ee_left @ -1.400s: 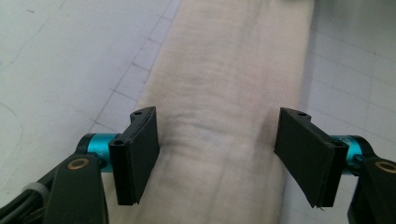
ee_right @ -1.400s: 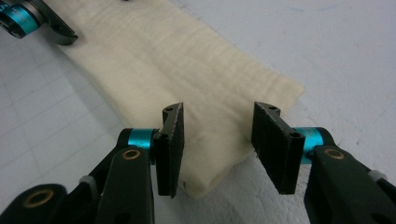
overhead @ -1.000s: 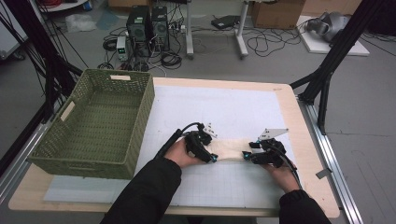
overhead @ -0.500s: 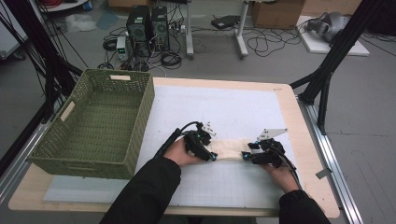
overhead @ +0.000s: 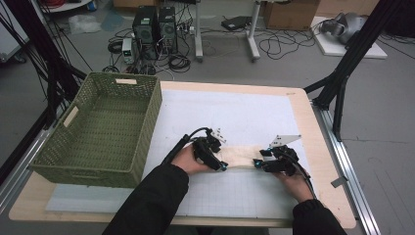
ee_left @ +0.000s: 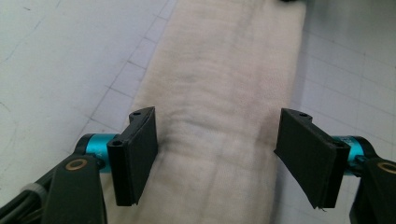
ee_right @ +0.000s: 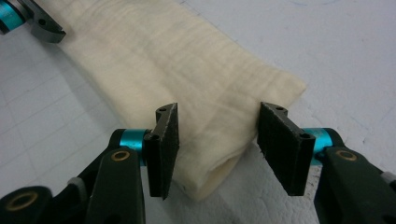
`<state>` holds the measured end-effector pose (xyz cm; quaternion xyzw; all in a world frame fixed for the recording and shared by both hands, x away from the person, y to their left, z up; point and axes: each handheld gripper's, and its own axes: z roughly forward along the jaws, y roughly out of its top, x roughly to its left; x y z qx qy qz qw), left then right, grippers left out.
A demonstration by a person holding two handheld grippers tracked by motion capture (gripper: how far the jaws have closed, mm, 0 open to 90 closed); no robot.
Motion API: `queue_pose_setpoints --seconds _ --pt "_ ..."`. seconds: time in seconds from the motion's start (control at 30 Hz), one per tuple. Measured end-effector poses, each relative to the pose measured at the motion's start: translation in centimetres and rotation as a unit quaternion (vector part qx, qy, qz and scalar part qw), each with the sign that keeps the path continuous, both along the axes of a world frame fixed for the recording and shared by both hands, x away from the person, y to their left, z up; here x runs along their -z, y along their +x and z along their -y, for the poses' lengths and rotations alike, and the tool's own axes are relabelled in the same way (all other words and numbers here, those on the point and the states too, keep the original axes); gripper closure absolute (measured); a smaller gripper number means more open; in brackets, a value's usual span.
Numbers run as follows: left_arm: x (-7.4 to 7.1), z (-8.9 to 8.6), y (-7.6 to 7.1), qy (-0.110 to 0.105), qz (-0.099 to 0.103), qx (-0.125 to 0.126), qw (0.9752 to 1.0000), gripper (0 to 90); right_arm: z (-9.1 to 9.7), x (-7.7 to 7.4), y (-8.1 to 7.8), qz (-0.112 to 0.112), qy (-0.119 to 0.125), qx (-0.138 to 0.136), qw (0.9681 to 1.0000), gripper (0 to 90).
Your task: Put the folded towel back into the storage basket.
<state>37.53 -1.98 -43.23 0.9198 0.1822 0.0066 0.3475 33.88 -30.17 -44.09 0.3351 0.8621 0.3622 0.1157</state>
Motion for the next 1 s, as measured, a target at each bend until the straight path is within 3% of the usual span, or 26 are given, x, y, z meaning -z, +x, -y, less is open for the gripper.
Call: queue_pose_setpoints --seconds 0.27,0.5,0.7,1.0 --pt "0.00 0.27 -0.34 0.010 0.011 0.000 0.9999 29.0 -0.01 -0.01 -0.02 -0.001 0.000 0.001 1.0000 47.9" --pt "-0.03 0.65 -0.79 0.032 0.043 -0.007 0.9985 35.5 -0.10 -0.04 -0.07 0.003 -0.004 0.001 1.0000 47.6" --pt "-0.13 0.78 -0.87 0.038 0.047 -0.016 0.9980 38.7 -0.19 -0.10 -0.15 0.008 -0.010 0.001 0.9999 47.2" --pt "-0.42 0.82 -0.43 0.045 0.043 -0.037 0.9974 53.1 -0.37 -0.08 -0.11 0.011 -0.010 0.004 0.9999 45.7"
